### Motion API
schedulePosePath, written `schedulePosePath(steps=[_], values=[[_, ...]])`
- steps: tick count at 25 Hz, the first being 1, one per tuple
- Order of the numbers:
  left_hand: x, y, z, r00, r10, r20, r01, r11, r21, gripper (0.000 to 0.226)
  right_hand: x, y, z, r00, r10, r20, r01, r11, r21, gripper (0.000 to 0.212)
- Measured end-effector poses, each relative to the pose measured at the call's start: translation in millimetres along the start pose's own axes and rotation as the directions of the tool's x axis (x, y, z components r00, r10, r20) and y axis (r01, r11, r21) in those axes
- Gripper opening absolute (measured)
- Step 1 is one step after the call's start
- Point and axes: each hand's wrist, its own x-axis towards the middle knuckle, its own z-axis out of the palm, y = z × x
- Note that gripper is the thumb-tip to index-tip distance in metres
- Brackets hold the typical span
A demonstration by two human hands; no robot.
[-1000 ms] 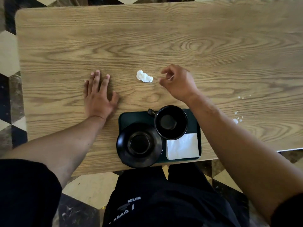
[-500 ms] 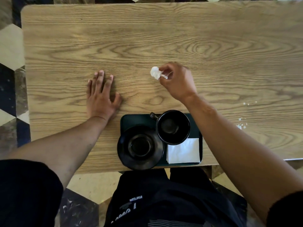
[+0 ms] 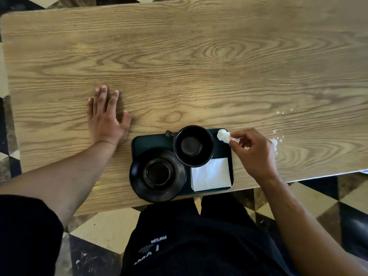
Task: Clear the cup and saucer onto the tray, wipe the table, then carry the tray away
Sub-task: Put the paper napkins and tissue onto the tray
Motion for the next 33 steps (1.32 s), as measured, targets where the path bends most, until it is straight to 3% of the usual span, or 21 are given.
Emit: schedulePosePath(steps=[10,22,28,33], values=[[-0.4,1.2,0.3,1.0,0.004,-0.024,-0.004,1.0,-0.016,0.066,-19.8,14.6,20.4,0.986,-0.1,0.13,0.106,0.994,-0.04,0.018],[0.2,1.4,1.0,1.0,-0.002,-0.024,0.001,1.0,-0.024,0.066,-27.1,12.9,14.8,0.991,-0.102,0.092,0.11,0.99,-0.088,0.034],[0.9,2.9,-1.0,1.0,-0.012,-0.004,0.011,1.0,-0.028,0.066,-25.7,19.0,14.1,0.997,0.068,0.045,-0.066,0.997,-0.045,0.031],[0.5,2.3,-0.9,1.0,-0.01,0.01,0.011,1.0,-0.021,0.066,-27.9,21.0,15.7,0.99,0.118,0.072,-0.119,0.993,0.004,0.033]])
